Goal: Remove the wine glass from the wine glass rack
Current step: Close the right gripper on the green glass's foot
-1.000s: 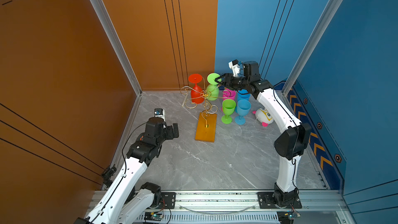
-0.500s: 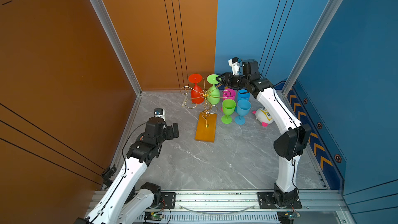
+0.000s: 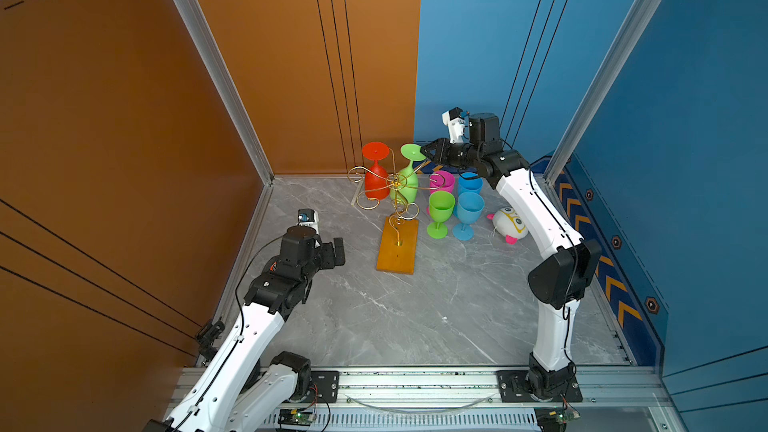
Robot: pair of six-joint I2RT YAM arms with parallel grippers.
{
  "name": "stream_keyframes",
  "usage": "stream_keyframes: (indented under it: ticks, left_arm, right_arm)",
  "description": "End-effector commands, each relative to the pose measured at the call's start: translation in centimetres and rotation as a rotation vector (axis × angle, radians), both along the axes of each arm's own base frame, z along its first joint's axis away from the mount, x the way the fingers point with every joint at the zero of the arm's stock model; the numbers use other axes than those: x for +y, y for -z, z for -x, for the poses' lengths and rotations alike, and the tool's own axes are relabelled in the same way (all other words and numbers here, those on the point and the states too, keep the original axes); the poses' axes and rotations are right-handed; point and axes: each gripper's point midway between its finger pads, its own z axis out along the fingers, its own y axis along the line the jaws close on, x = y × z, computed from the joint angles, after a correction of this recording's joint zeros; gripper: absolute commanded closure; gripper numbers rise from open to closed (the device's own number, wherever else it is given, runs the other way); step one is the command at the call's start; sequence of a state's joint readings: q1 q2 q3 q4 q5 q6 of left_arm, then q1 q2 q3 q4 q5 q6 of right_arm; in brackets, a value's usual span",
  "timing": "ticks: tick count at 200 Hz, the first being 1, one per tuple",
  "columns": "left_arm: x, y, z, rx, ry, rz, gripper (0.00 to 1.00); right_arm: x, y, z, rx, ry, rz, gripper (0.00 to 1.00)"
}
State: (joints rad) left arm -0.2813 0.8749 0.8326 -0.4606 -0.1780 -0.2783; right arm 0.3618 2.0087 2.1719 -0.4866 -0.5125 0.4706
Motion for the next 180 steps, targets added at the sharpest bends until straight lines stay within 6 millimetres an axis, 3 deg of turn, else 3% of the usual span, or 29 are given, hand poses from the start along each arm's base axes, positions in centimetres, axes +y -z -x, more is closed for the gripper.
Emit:
stream_keyframes:
  ticks: [1, 180]
  left_arm:
    - [0.0, -0.4, 0.0, -0.017, 0.009, 0.009, 0.01]
    - [0.0, -0.5, 0.0, -0.021, 0.009, 0.012, 0.01]
  right_arm:
    - [-0.4, -0.9, 0.9, -0.016, 0.004, 0.040, 0.82]
    - [-0.4, -4.6, 2.5, -0.031, -0.042, -0.059, 0.92]
